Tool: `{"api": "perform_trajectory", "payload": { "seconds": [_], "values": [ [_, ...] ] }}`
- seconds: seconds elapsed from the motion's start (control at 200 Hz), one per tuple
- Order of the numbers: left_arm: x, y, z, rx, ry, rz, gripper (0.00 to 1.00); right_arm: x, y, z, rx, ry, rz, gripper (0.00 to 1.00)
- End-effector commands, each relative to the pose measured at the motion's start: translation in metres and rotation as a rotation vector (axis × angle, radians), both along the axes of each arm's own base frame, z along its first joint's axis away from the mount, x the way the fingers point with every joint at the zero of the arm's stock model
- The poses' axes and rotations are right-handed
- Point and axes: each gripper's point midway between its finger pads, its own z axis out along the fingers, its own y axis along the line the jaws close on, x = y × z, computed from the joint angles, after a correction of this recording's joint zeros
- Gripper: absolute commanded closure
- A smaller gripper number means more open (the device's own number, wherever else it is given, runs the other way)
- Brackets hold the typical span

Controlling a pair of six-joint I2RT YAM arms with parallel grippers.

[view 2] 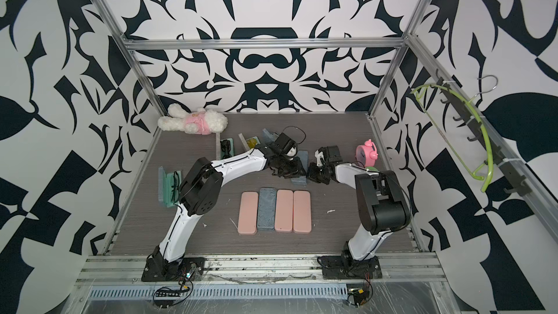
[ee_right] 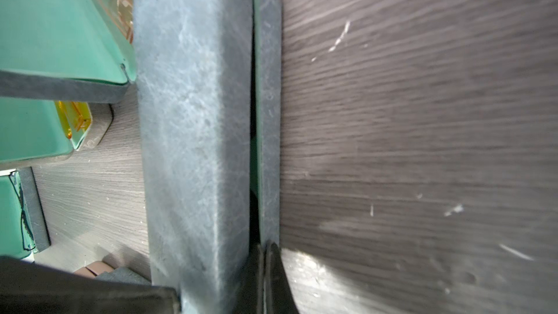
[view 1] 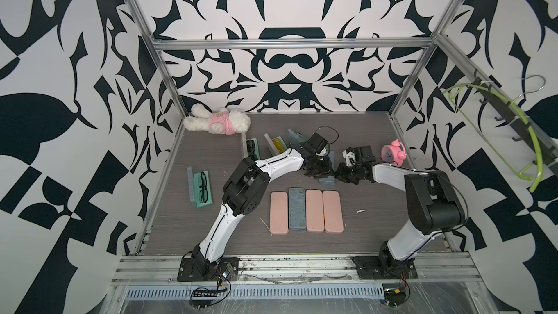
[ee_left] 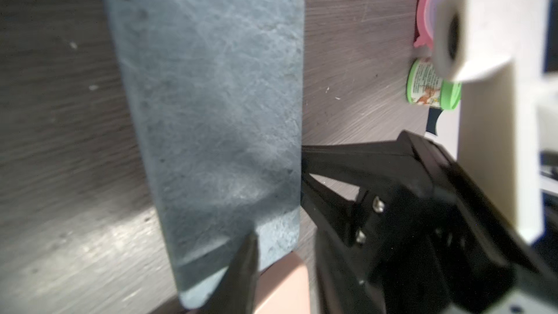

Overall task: Close the glasses case
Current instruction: Close the glasses case at the center of the board.

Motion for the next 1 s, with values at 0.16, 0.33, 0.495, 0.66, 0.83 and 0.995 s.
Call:
{"api": "perform_trajectory", "payload": {
  "seconds": [0.16, 0.33, 0.495, 0.66, 0.83, 0.995],
  "values": [
    [0.012, 0.029, 0.001, 0.073, 0.005, 0.072, 0.23, -0.003, -0.001, -0.005, -0.021, 0.022, 0.004, 0.98],
    [0.021, 0.039, -0.007, 0.105, 0.019, 0.097, 0.16, -0.003, 0.0, -0.004, -0.018, 0.016, 0.009, 0.98],
    [0.025, 0.035, -0.012, 0.117, 0.022, 0.089, 0.1, -0.005, 0.003, -0.003, -0.001, 0.004, 0.022, 0.97],
    [0.03, 0.029, -0.012, 0.104, 0.014, 0.077, 0.06, -0.007, 0.008, -0.003, 0.013, 0.002, 0.042, 0.97],
    [0.032, 0.024, -0.014, 0.103, 0.016, 0.062, 0.01, -0.007, 0.016, 0.0, 0.023, -0.015, 0.069, 0.96],
    [0.031, 0.026, -0.024, 0.131, 0.031, 0.057, 0.01, -0.008, 0.024, 0.003, 0.026, -0.031, 0.097, 0.96]
  ]
}}
